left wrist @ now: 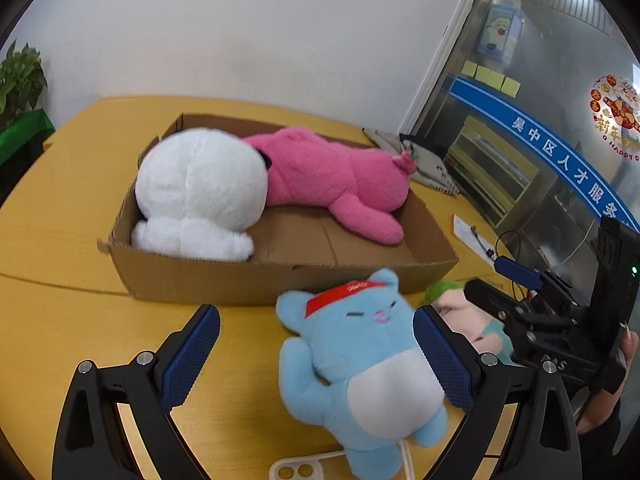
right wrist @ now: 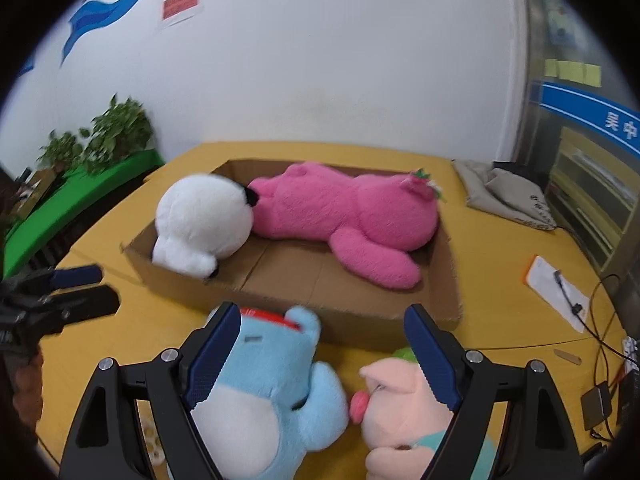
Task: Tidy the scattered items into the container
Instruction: 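Close the left gripper on the blue cat while the right gripper also grips it, then lift the blue cat with both grippers into the box and release it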
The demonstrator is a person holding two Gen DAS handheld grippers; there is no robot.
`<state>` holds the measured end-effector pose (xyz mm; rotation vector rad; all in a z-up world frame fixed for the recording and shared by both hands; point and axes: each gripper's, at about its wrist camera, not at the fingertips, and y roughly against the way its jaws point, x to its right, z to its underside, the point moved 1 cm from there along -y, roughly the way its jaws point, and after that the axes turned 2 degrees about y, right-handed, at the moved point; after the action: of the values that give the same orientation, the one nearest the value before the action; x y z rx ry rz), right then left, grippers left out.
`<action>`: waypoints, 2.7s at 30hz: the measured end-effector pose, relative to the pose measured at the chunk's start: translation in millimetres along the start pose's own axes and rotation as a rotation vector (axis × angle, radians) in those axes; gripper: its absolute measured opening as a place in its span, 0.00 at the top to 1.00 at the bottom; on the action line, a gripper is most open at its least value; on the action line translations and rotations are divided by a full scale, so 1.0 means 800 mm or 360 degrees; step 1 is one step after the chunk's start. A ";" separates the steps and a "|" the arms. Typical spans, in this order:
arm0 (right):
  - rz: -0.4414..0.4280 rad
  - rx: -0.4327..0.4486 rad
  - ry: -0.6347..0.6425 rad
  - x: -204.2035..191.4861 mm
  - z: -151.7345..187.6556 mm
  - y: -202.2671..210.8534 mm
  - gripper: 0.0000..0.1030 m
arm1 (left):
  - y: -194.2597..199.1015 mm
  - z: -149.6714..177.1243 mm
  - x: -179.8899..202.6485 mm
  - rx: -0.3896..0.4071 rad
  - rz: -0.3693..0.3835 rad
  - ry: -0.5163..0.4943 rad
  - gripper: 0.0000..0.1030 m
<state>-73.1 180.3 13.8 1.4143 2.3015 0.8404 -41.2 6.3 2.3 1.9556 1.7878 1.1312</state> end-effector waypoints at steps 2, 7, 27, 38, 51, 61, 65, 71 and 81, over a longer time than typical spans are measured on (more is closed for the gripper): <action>-0.0080 -0.0059 0.0069 -0.008 0.017 -0.005 0.23 | -0.013 0.012 -0.014 -0.0071 0.0010 0.0035 0.04; -0.0315 -0.0255 0.0154 -0.034 0.059 -0.026 0.52 | -0.048 0.039 -0.040 -0.0213 0.0067 0.0159 0.04; -0.0460 -0.0335 -0.0086 -0.036 0.058 -0.061 0.59 | -0.042 0.078 -0.102 -0.0314 0.0042 0.0256 0.05; -0.0403 -0.0603 -0.0030 -0.048 0.080 -0.113 0.77 | -0.053 0.082 -0.093 -0.0383 0.0174 0.0260 0.63; -0.0624 -0.0693 -0.0136 -0.050 0.086 -0.141 0.72 | -0.059 0.085 -0.093 -0.0449 -0.0024 0.0143 0.72; -0.0634 -0.0303 -0.0185 -0.026 0.024 -0.068 0.78 | -0.003 0.006 -0.040 -0.0193 -0.0037 -0.0101 0.74; -0.0547 0.0002 -0.0109 0.004 -0.061 -0.031 0.78 | 0.008 -0.087 -0.007 0.0033 -0.0073 -0.0264 0.73; -0.0346 0.0162 -0.0074 0.053 -0.156 -0.080 0.77 | -0.068 -0.197 -0.012 0.0063 -0.0063 -0.0307 0.74; -0.0276 -0.0436 -0.0219 0.090 -0.078 -0.268 0.74 | -0.234 -0.150 -0.042 -0.0300 -0.0317 -0.0423 0.73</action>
<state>-290.6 151.3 -68.4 1.1031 2.0779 0.9322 -257.4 -22.7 -52.6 1.6878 1.6299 0.8931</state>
